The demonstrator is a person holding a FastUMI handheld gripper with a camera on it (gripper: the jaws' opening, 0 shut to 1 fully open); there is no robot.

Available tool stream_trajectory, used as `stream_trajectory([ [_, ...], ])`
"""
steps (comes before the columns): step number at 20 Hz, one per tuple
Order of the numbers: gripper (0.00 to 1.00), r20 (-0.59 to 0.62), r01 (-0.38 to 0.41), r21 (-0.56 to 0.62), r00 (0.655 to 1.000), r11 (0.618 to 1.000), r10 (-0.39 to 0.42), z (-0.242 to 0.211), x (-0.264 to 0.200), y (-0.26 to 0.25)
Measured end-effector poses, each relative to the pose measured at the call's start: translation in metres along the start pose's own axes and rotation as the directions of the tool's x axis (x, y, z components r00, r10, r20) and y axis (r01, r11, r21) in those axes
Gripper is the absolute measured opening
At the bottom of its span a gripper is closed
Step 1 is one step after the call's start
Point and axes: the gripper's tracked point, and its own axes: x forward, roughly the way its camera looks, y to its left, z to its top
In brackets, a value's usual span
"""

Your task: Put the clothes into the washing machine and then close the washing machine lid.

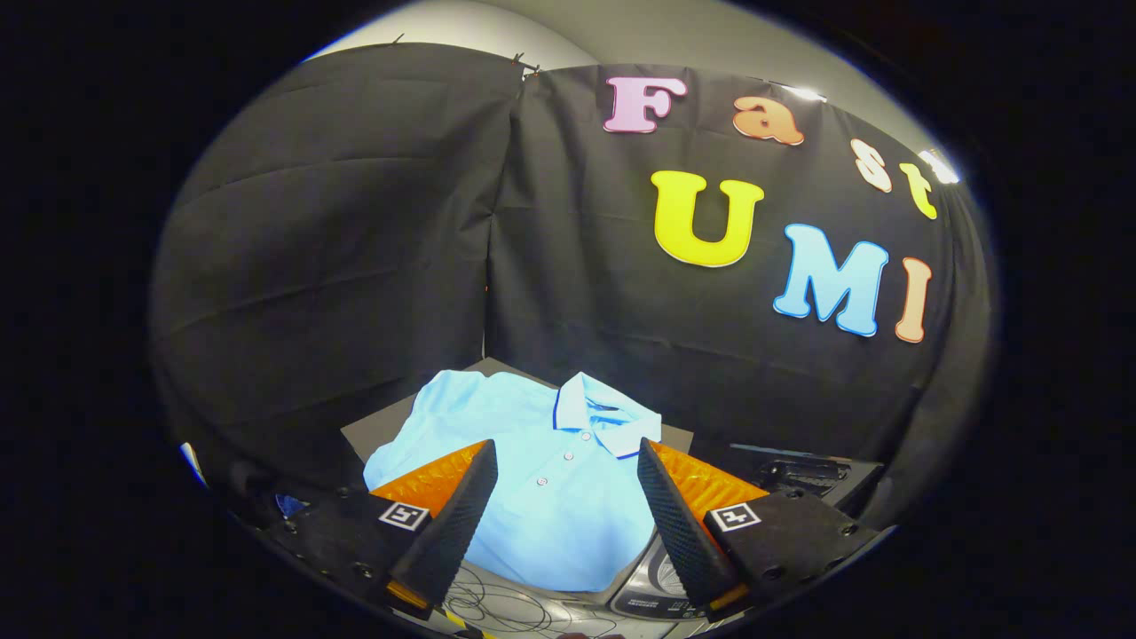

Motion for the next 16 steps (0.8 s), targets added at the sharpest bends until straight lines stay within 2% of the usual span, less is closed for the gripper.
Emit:
stream_trajectory([
  [7,0.99,-0.091,0.004,0.052,0.996,0.999,0.001,-0.021,0.057,0.010],
  [16,0.99,-0.186,0.016,0.066,0.982,0.998,-0.003,-0.055,0.100,0.022],
])
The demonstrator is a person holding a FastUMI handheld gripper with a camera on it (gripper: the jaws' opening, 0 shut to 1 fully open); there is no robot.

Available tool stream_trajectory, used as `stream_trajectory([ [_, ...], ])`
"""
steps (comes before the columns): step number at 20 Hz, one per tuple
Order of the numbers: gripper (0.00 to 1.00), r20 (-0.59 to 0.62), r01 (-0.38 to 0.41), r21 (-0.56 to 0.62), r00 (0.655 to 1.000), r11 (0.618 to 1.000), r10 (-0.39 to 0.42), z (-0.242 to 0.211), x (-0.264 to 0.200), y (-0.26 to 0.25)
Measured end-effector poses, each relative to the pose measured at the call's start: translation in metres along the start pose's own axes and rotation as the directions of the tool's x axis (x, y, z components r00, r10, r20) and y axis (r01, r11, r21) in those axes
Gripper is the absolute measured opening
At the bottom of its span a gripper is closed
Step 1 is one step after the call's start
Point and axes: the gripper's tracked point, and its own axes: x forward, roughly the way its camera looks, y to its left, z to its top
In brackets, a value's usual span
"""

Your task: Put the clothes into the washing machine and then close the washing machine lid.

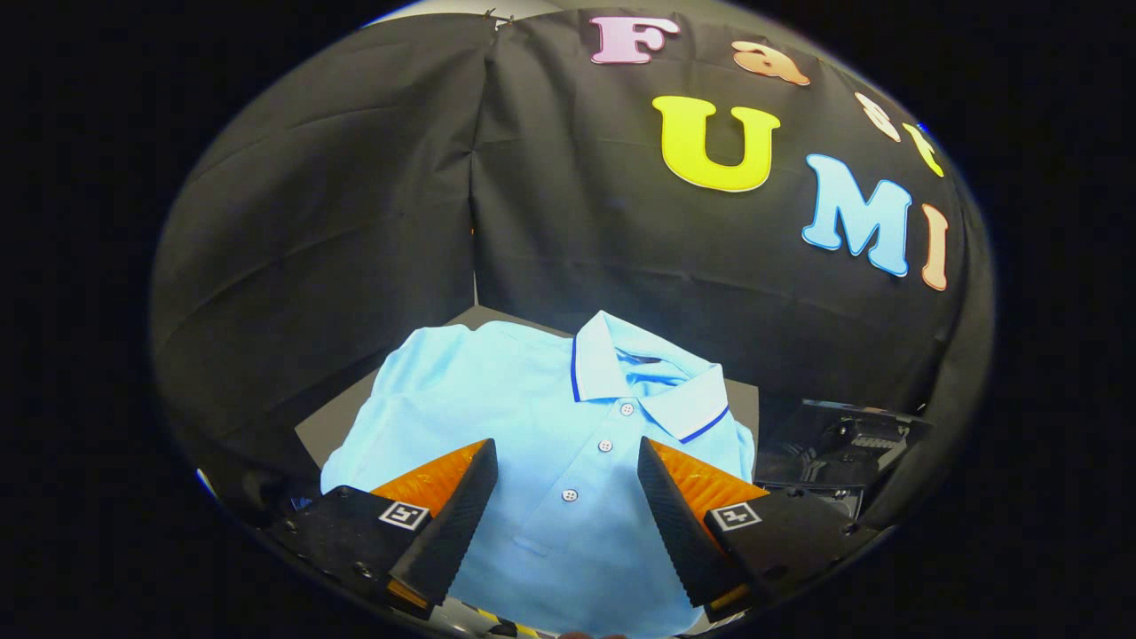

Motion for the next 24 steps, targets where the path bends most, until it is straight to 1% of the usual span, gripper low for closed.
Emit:
stream_trajectory([
  [9,0.99,-0.077,0.003,-0.014,0.997,1.000,-0.005,-0.020,0.033,0.006],
  [19,0.97,-0.084,-0.015,-0.007,0.996,1.000,0.014,-0.021,0.034,0.007],
  [21,0.97,-0.079,-0.032,-0.016,0.996,0.999,0.030,-0.023,0.033,0.007],
  [22,0.94,-0.079,-0.034,-0.018,0.996,0.999,0.032,-0.021,0.032,0.005],
  [24,0.94,-0.102,-0.031,-0.013,0.994,0.999,0.029,-0.023,0.032,0.006],
])
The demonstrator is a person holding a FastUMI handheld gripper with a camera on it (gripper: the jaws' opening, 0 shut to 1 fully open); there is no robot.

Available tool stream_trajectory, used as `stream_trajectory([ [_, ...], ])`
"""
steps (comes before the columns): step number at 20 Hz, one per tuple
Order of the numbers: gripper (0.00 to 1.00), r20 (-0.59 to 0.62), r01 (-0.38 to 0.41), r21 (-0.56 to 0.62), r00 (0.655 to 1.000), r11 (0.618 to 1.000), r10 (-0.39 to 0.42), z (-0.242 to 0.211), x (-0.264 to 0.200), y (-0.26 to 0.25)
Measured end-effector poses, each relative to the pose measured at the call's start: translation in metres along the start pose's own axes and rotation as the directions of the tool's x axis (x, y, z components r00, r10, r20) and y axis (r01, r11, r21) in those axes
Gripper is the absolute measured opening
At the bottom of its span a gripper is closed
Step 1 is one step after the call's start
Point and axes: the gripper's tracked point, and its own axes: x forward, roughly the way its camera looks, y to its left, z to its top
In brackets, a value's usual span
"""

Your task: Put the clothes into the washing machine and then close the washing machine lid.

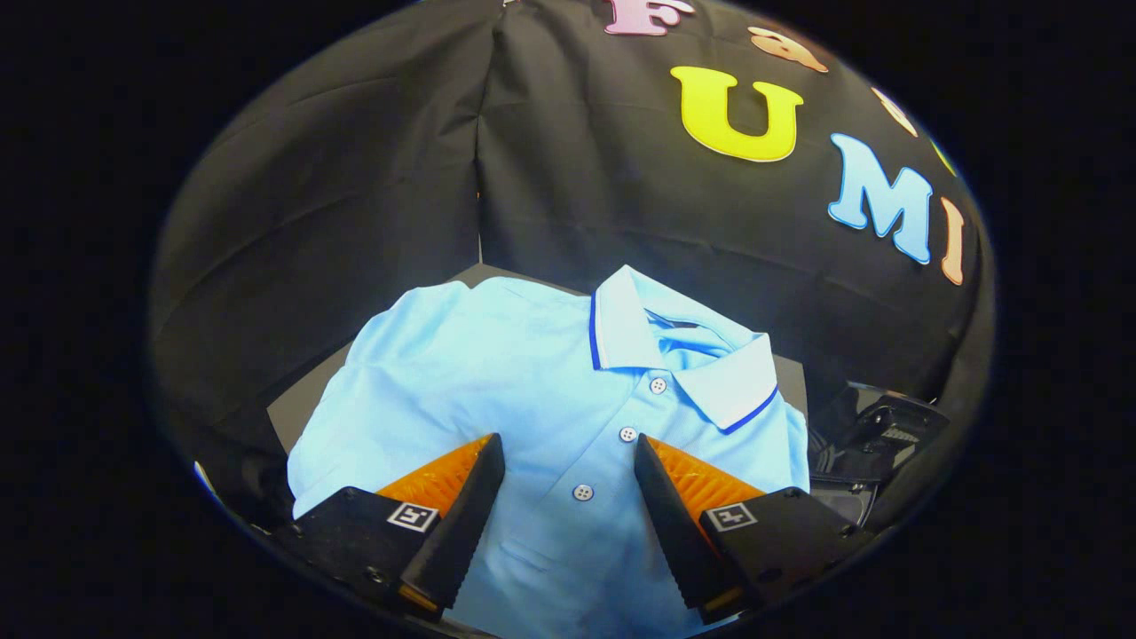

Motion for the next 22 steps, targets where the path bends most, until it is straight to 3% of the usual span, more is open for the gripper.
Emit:
stream_trajectory([
  [1,0.94,-0.001,-0.028,0.003,1.000,1.000,0.028,0.002,0.001,0.003],
  [3,0.60,0.008,-0.021,-0.017,1.000,1.000,0.021,0.005,-0.001,0.006],
  [8,0.07,0.049,-0.001,-0.061,0.999,0.998,0.004,0.006,-0.001,0.013],
  [9,0.02,0.053,0.015,-0.075,0.999,0.997,-0.011,0.007,-0.001,0.015],
  [16,0.01,0.038,-0.012,-0.032,0.999,0.999,0.014,0.007,-0.006,0.017],
  [22,0.01,0.161,-0.027,-0.030,0.987,0.999,0.031,0.031,-0.028,0.020],
])
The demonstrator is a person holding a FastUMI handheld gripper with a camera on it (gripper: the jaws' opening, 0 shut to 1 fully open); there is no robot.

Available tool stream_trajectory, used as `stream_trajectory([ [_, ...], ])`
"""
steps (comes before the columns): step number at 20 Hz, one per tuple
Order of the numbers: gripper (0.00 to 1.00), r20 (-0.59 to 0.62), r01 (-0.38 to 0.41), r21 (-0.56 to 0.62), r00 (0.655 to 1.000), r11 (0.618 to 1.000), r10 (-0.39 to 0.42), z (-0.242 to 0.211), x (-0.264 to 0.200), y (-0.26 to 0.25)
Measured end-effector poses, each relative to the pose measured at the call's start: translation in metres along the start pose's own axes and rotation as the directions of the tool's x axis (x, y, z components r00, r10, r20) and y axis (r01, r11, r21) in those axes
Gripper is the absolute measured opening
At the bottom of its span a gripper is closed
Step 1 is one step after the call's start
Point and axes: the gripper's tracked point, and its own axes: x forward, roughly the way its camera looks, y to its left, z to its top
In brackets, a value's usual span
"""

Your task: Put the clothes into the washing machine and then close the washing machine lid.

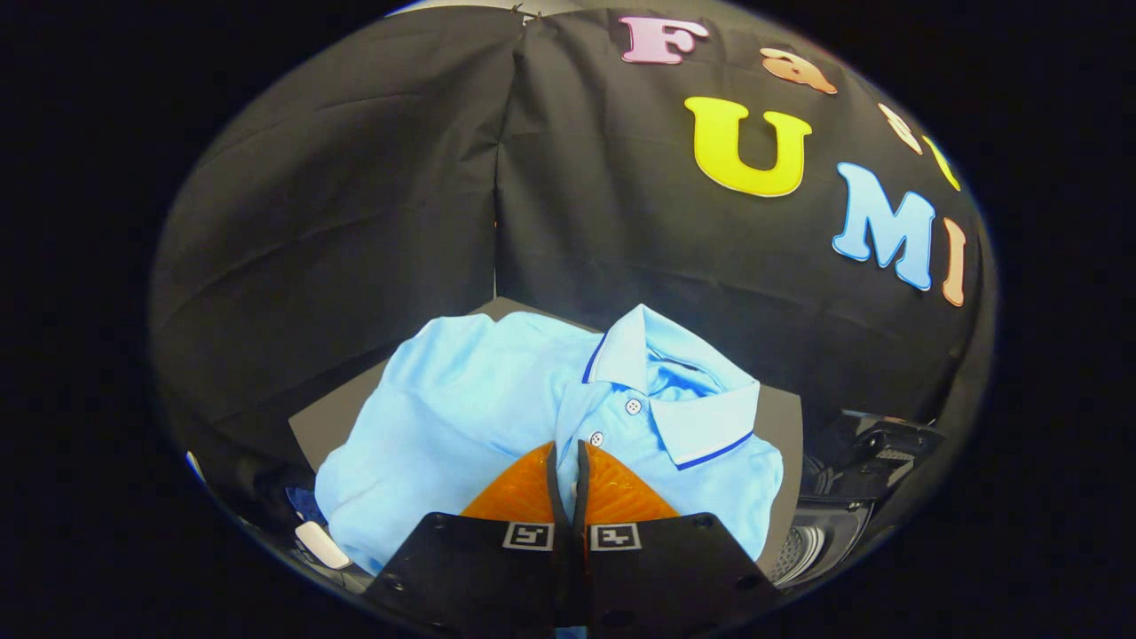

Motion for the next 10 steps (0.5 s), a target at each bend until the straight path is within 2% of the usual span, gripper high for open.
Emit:
stream_trajectory([
  [4,0.01,0.060,-0.027,0.034,0.998,0.999,0.025,0.027,-0.018,0.002],
  [10,0.01,0.193,-0.072,0.047,0.979,0.996,0.061,0.092,-0.059,-0.001],
])
